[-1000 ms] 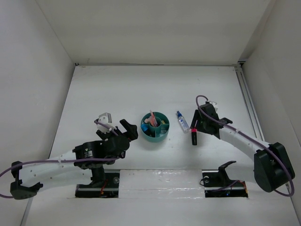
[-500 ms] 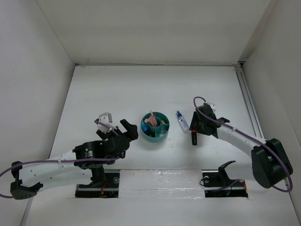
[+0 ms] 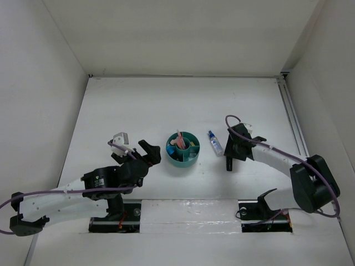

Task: Sort the stationery into containers
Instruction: Pick up the pen from the center of the board.

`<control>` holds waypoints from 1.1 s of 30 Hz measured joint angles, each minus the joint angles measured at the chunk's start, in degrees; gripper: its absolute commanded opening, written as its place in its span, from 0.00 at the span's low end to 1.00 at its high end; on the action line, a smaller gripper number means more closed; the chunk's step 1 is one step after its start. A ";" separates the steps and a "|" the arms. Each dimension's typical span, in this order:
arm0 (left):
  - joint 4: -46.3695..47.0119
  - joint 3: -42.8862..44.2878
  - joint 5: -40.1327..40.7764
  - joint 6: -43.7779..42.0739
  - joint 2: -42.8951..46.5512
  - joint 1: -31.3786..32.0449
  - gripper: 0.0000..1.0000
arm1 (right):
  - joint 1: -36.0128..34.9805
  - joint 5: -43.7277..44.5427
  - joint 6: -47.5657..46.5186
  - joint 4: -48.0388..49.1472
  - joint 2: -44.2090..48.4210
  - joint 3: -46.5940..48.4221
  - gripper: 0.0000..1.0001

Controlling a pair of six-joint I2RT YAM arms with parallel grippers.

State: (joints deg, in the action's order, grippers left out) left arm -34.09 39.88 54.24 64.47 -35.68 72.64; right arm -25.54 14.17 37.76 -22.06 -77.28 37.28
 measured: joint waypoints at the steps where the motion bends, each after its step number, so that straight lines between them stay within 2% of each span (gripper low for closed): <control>1: 0.00 0.00 0.02 -0.15 0.22 0.00 1.00 | 0.00 -0.02 -0.02 -0.35 -0.42 0.39 0.56; 4: 0.11 0.00 0.02 -0.37 0.52 0.00 1.00 | 0.00 -0.04 -0.46 -1.53 -2.62 2.56 0.56; 6: 0.20 0.00 0.02 -0.57 0.57 0.00 1.00 | 0.00 -0.04 -0.81 -1.88 -3.98 3.72 0.47; 7: 0.24 0.00 0.02 -0.66 0.57 0.00 1.00 | 0.00 -0.04 -1.01 -2.03 -4.28 3.98 0.39; 10: 0.28 0.00 0.04 -0.94 0.57 0.00 1.00 | 0.07 -0.17 -1.51 -2.25 -4.55 4.17 0.35; 13: 0.39 0.00 0.02 -1.09 0.57 0.00 1.00 | 0.48 -0.63 -1.86 -2.40 -4.55 4.24 0.25; 15: 0.42 0.00 0.02 -1.29 0.57 0.00 1.00 | 0.79 -0.94 -1.99 -2.43 -4.55 4.26 0.13; 18: 0.44 0.00 0.02 -1.49 0.57 0.00 1.00 | 1.11 -1.36 -2.03 -2.45 -4.55 4.26 0.00; 24: 0.81 0.00 0.00 -1.86 0.39 0.00 1.00 | 1.20 -1.51 -2.03 -3.02 -3.37 4.24 0.00; 33: 4.50 0.00 -3.39 -7.32 -0.68 0.00 1.00 | -1.55 2.82 -1.38 -7.58 11.02 7.50 0.00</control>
State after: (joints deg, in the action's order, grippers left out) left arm -29.58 39.88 50.85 57.14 -36.36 72.64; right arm -27.09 16.99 36.38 -29.65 -66.26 44.77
